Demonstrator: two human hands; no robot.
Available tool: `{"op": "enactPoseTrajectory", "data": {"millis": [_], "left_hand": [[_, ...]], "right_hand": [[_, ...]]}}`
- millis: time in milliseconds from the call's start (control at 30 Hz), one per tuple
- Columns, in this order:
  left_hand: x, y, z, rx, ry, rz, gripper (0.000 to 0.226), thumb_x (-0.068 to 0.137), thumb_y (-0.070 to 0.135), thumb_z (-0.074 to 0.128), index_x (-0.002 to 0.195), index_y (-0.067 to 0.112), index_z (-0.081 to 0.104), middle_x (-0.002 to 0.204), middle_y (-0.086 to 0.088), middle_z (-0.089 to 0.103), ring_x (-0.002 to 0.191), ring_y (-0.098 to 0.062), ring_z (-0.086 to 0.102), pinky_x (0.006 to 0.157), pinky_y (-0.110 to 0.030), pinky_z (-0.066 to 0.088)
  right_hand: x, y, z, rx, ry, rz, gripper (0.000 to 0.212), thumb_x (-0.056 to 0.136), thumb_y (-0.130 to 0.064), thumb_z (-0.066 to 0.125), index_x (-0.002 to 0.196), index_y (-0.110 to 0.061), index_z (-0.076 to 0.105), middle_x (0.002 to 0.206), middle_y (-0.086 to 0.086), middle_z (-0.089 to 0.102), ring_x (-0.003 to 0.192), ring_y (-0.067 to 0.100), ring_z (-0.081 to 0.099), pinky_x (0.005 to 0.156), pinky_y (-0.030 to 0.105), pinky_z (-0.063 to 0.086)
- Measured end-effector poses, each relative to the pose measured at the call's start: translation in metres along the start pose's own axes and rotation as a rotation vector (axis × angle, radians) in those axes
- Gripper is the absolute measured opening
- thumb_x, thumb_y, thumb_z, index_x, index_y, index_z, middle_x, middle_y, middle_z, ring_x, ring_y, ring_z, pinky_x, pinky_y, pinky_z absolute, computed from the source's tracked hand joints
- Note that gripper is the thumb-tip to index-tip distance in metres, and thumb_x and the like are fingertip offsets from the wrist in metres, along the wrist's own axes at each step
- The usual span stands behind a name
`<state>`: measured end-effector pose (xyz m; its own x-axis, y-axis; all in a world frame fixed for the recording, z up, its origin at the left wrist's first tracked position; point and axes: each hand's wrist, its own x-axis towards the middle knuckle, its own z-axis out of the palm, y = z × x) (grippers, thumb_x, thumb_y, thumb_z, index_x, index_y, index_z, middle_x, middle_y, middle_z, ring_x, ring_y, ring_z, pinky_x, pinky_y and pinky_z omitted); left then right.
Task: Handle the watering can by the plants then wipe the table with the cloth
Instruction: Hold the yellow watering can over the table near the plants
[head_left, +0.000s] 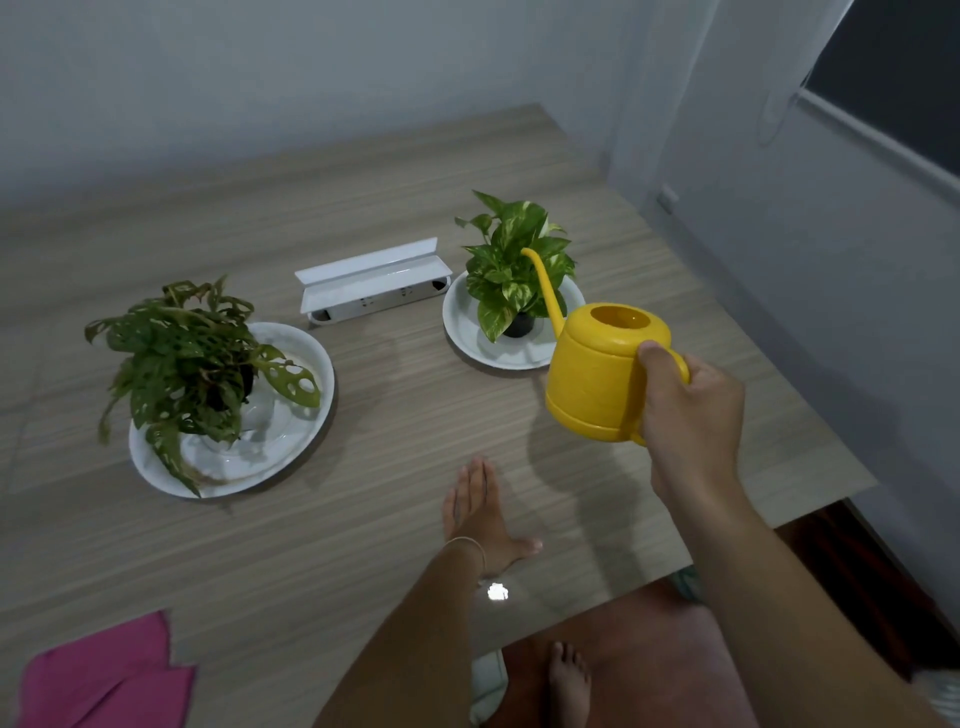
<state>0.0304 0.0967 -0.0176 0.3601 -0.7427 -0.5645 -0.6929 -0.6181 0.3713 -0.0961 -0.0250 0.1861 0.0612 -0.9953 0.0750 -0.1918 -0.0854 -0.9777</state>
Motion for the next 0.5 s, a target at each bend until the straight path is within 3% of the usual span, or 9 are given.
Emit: {"op": "enactPoseTrajectory", "data": {"millis": [133,500], "left_hand": [[-0.002,0.001,-0.002,-0.008,-0.007,0.005,0.130,0.074,0.070,0.063,0.149,0.019,-0.031,0.156,0.000,-0.039,0.144,-0.019,-0.035,0.120,-0.043,-0.015],[-0.005,0.002,-0.002,0.025,0.014,0.004,0.129,0.075,0.070,0.062,0.150,0.016,-0.028,0.158,-0.002,-0.037,0.146,-0.020,-0.031,0.121,-0.045,-0.011]], "right_hand": [[-0.009,0.007,-0.006,-0.040,0.003,0.051,0.048,0.088,-0.050,0.058,0.044,-0.035,0.045,0.041,-0.016,0.035,0.042,0.001,0.036,0.049,0.028,0.032],[-0.017,0.009,-0.021,-0.049,0.034,0.089,0.047,0.088,-0.049,0.057,0.042,-0.037,0.050,0.039,-0.017,0.038,0.041,0.000,0.040,0.053,0.028,0.032]]}}
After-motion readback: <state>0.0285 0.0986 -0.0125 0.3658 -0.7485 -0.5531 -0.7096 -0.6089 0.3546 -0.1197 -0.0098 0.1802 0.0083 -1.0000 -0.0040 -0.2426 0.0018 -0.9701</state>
